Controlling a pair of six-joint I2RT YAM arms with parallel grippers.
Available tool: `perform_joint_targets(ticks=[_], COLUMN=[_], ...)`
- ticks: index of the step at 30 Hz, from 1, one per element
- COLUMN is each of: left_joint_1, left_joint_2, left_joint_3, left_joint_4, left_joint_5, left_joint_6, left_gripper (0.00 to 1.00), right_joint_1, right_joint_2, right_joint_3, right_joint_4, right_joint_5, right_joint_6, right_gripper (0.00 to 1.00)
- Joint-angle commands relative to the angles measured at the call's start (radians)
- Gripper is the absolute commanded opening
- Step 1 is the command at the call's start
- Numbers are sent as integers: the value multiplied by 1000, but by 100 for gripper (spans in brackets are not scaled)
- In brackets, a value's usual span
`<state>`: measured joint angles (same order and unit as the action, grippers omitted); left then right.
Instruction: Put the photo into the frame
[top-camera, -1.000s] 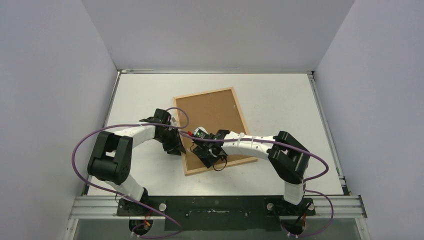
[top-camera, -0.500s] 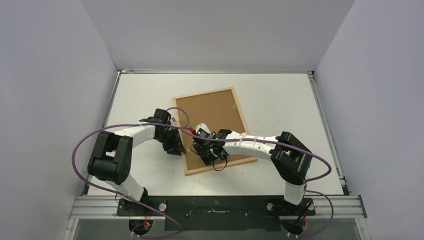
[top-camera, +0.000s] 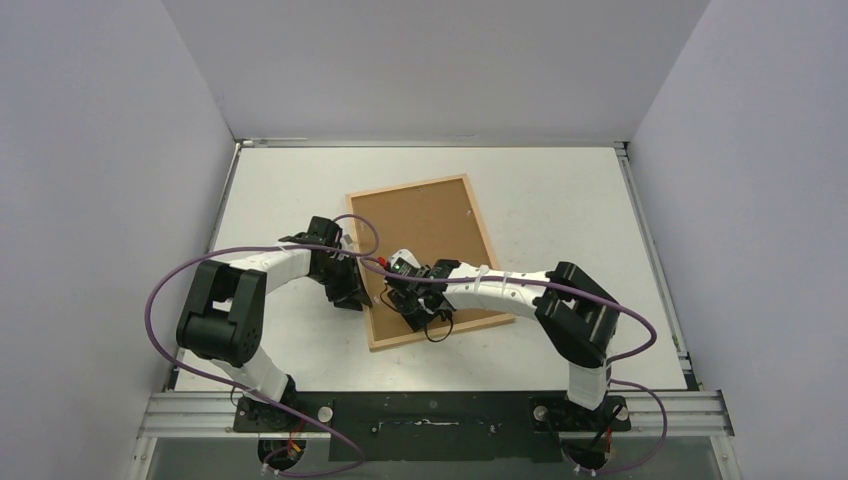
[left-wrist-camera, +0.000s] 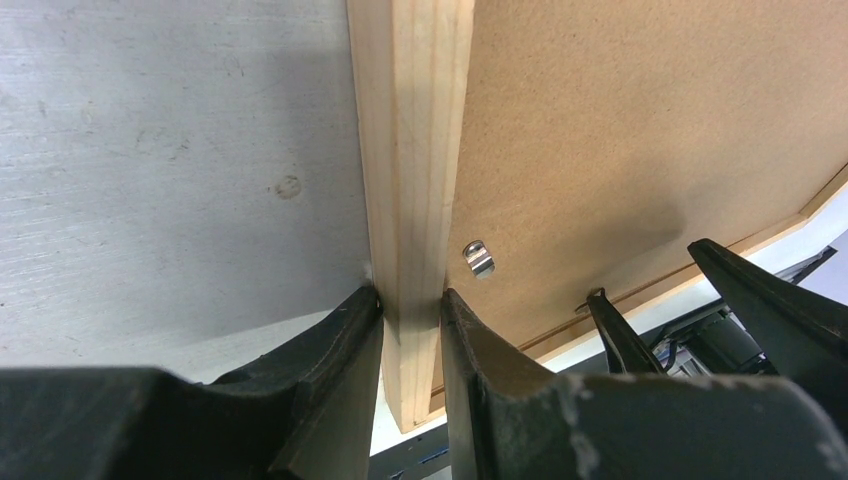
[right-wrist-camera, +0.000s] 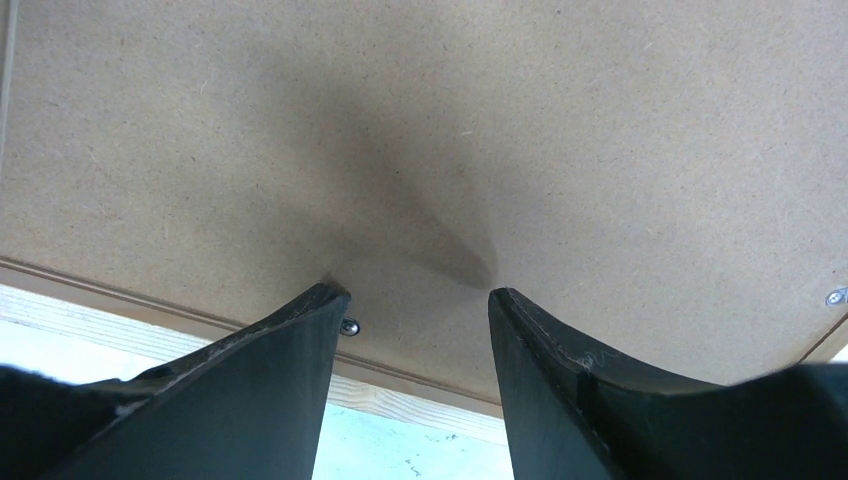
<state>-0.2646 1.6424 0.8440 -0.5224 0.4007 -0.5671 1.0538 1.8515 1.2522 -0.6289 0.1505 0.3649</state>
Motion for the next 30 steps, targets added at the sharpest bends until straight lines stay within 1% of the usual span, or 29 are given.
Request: perform_joint_targets(ticks=[1,9,17,30], left_joint_1=[4,5,7,14], left_joint_2=[44,66,84,91], left_joint_3=[11,37,56,54], left_joint_4=[15,-18,-45,-48], left_joint_5=[-53,-89,-116,-120], left_joint_6=[26,33,43,43], left_gripper=[26,26,26,25], right_joint_1=[5,3,-8,-22], right_joint_2=[21,-21,-29,-52], right_joint_3=[-12,-65,-81,-135], right_joint_4=[-13,-14,-30,-69], right_joint_5=[-43,-102,-126,-101], right_joint_6=[-37,-96,-126,-167], right_gripper=[57,54,51,49])
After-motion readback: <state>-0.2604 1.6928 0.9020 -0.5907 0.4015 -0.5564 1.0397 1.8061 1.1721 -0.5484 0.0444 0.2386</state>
